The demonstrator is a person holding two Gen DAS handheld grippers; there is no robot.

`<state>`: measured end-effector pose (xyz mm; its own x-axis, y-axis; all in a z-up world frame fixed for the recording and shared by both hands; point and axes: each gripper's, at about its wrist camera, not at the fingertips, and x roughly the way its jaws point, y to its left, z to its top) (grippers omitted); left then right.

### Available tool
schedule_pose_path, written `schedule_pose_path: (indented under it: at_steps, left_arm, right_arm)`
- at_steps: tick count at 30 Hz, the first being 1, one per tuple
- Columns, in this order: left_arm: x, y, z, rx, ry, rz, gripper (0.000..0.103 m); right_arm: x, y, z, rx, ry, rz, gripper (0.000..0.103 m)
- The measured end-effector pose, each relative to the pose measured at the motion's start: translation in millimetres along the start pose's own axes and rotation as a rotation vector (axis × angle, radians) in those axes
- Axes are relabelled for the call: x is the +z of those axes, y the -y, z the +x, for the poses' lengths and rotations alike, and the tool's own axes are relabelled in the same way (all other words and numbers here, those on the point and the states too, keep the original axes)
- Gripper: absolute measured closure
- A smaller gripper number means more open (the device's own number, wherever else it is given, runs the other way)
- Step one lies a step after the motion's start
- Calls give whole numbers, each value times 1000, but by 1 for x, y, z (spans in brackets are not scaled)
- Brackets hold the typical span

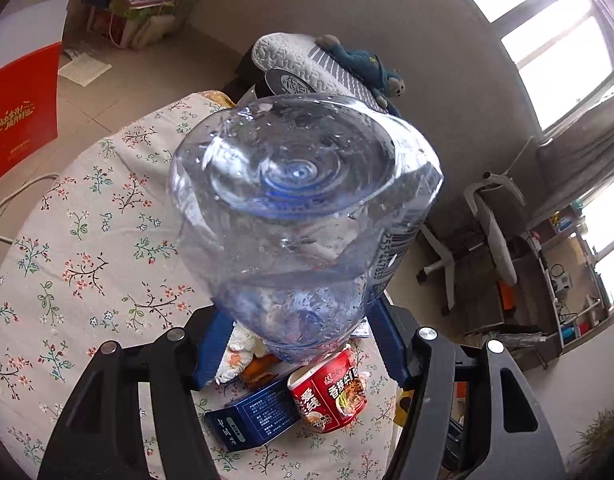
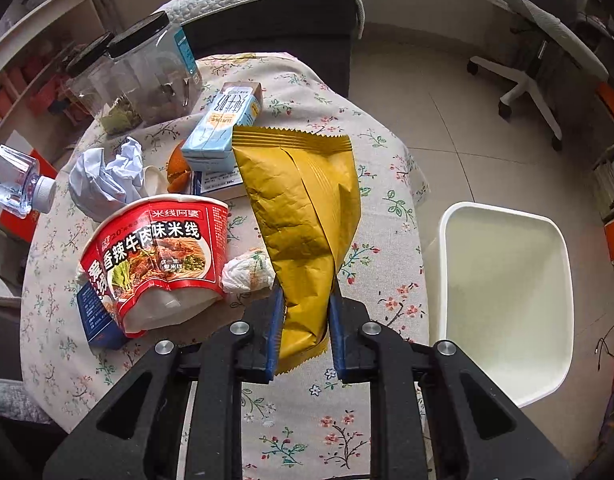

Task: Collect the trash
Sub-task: 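Carry the yellow packet and clear bottle to the white bin and release both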

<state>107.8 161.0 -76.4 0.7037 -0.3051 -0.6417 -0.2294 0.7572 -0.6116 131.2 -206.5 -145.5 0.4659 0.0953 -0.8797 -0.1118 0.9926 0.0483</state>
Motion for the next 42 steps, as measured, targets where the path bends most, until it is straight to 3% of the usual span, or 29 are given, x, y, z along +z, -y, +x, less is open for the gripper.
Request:
schedule_pose_path:
  at_steps: [5,9,16,26,27,32,35,42]
  left_arm:
    - [-5,19,-11,-79,52,18,40]
    - [-15,41,-3,-133,41,53,40]
    - [-43,86,28,-188,-37,119,40]
    - [-121,159,94,-245,-184,231,40]
    - [-129,166,102,-250,-201,238,40]
    - [-169,202,140,-268,-285,291,40]
    - [-193,221,158,-271,-327,323,40]
    - [-236,259,191,-249,-421,431,40]
  right_arm:
    - [7,19,-6,0,54,57,84]
    - [4,41,-13,-46,75,96,84]
    - [-8,92,-19,-126,74,190,83]
    - [-34,162,-19,-203,33,333,76]
    - [-36,168,-20,-206,33,347,74]
    - [-45,193,-33,-282,73,428,40]
    - [-52,207,-43,-334,106,473,26]
    - [-65,237,-55,-417,129,545,21]
